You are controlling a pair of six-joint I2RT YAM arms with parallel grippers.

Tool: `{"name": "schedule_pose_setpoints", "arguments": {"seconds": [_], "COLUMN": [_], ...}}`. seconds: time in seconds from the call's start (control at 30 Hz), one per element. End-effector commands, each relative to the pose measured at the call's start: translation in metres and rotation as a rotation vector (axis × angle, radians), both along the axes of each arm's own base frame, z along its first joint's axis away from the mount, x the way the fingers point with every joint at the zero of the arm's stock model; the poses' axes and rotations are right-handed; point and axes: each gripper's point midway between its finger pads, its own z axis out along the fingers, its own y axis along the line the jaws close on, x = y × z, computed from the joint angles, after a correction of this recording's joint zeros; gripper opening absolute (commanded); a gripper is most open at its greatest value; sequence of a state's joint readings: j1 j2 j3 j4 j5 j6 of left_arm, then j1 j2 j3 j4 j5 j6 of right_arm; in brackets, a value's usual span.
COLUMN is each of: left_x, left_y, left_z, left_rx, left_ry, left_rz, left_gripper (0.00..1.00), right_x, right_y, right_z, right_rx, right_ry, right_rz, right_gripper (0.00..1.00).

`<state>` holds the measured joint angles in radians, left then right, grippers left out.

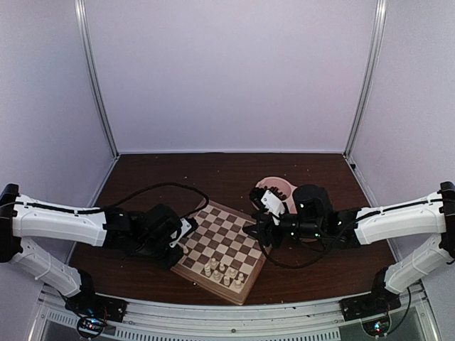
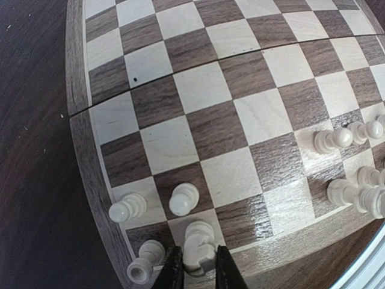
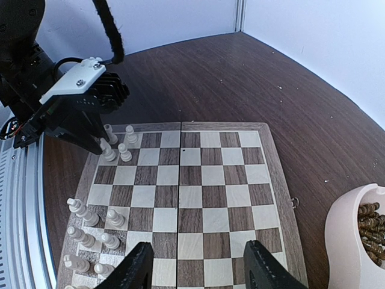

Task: Set up the chess pieces on the board
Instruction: Place the knight at b1.

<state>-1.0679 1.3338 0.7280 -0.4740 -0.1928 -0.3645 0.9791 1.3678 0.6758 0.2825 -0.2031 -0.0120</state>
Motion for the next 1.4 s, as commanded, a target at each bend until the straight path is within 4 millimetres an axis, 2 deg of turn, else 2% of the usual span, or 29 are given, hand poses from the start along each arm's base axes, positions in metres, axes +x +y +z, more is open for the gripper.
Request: {"name": "schedule_pose_setpoints", "arguments": {"seconds": [0.0, 0.2, 0.53, 0.73, 0.93, 1.07, 1.17, 1.37], "left_x": [0.004, 0.004, 0.003, 0.003, 0.002, 0.001, 0.005, 0.013], "left_y": [-0.004, -0.004, -0.005, -0.006, -0.008, -0.007, -0.006, -0.019], "left_z": [0.007, 0.008, 0.006, 0.005, 0.015, 0.029, 0.048, 0.119], "left_rx": [-0.008, -0.010, -0.007, -0.006, -0.042, -0.089, -0.129, -0.330], "left_ry": [-0.007, -0.004, 0.001, 0.008, -0.010, -0.061, -0.119, -0.223], "left_rz": [0.021, 0.021, 0.016, 0.012, -0.002, -0.020, -0.016, 0.007], "left_gripper": [0.08, 0.11, 0.26, 0.29, 0.34, 0.39, 0.40, 0.49], "right_x": [0.001, 0.001, 0.001, 0.001, 0.002, 0.013, 0.039, 0.083], "right_y": [-0.001, 0.000, 0.001, 0.001, 0.000, -0.012, -0.033, -0.088], "right_z": [0.002, 0.001, 0.001, 0.001, 0.002, 0.000, 0.000, -0.014], "right_rx": [0.006, 0.003, 0.003, 0.004, 0.001, -0.015, -0.063, -0.112], "right_ry": [-0.002, 0.002, 0.004, 0.005, 0.001, -0.025, -0.029, 0.068], "right_rz": [-0.004, 0.003, 0.004, 0.006, -0.005, -0.084, -0.264, -0.589], "right_gripper": [0.54, 0.54, 0.54, 0.54, 0.54, 0.53, 0.54, 0.53]}}
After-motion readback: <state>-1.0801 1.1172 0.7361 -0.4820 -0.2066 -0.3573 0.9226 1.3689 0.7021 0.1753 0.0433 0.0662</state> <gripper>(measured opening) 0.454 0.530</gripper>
